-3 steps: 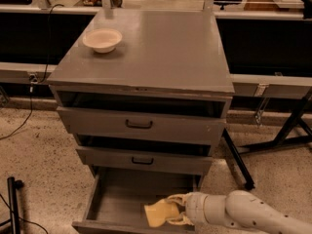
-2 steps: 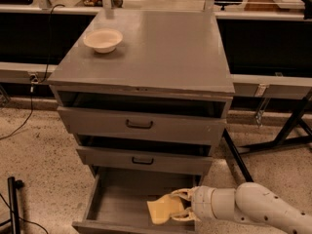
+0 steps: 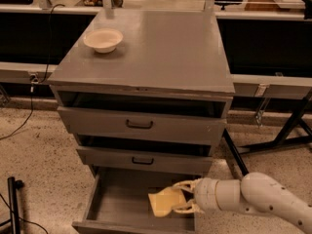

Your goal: Pick sponge from bottom drawer and place on counter

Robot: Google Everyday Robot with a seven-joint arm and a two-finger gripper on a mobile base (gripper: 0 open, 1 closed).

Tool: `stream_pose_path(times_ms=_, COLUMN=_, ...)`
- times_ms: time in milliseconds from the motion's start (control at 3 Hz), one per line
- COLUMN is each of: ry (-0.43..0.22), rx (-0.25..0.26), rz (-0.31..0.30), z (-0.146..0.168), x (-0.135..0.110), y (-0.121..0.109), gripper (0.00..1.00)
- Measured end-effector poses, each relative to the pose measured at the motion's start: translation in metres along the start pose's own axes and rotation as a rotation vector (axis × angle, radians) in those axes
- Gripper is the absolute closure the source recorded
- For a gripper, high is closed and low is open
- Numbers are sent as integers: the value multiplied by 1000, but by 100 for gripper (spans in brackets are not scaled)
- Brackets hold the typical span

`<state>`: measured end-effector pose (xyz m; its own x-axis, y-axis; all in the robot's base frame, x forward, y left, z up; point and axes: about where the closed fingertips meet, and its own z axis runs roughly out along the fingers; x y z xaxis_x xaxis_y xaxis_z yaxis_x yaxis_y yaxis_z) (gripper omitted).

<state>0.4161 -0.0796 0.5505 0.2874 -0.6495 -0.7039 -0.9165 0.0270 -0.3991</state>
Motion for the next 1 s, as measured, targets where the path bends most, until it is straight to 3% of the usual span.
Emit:
stream_pose_path(times_ms=333, ry=-55, rx=12, rz=-4, z=-22, x=-11, y=-31, gripper=100)
stream_pose_path(times_ms=667, ry=-119, rx=15, rz=-19, z=-60, x=-41, y=-82, gripper=100)
stream_pose_path(times_ms=1000, ry=-146, rx=-23, rz=-30, z=-107, x=-76, y=-139, gripper=100)
